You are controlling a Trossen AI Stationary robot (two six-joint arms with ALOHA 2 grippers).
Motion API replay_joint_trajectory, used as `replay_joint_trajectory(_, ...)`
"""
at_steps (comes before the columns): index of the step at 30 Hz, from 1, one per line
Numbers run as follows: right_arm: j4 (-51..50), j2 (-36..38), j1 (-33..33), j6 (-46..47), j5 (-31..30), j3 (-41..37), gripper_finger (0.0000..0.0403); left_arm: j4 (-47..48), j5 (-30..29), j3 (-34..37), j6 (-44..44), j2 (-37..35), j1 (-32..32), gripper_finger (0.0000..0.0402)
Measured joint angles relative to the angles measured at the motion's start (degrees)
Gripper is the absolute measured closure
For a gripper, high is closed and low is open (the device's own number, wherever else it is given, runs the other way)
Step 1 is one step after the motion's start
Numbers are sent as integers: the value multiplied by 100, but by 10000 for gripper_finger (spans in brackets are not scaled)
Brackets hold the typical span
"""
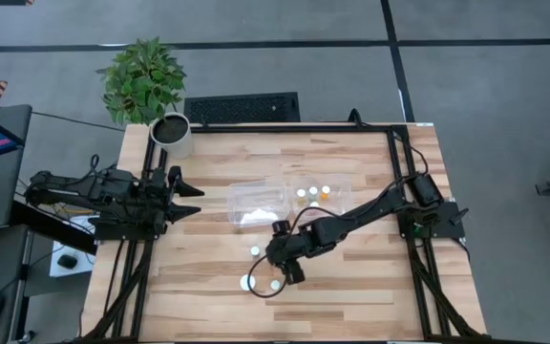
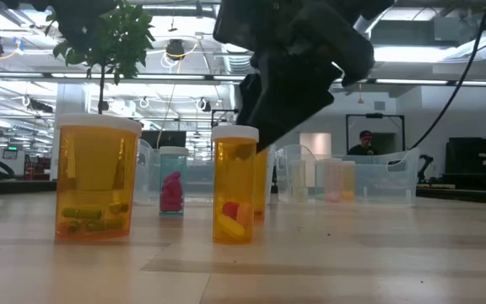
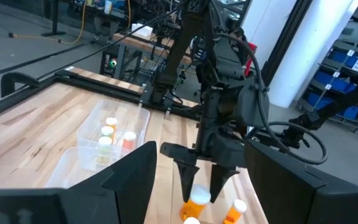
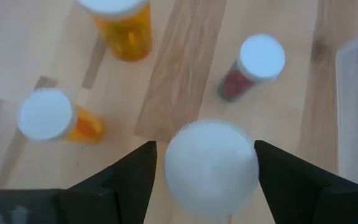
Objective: Pick and place medicine bottles into bin by pill shape (circle, oval)
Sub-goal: Put the top big orange pill bottle into the left transparent bin
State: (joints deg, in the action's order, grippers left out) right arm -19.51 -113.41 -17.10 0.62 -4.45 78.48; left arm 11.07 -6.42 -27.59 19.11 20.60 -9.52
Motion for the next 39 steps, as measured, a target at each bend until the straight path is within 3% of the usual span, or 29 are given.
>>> replay_joint_trajectory(9,-46,42,53,44,0,0,132,0,0,0,9,0,0,166)
replay_joint_trajectory(21,-185,44,151,83,-15,2,200,4,0,0,15,0,0,166)
replay_joint_trajectory(29,-733,433,184,-55,-4,97,178,22,0,0,15,-2,0,166)
replay_joint_trajectory(39,-907,1373,716,-615,-146,365,184,63,1,0,13,0,0,166)
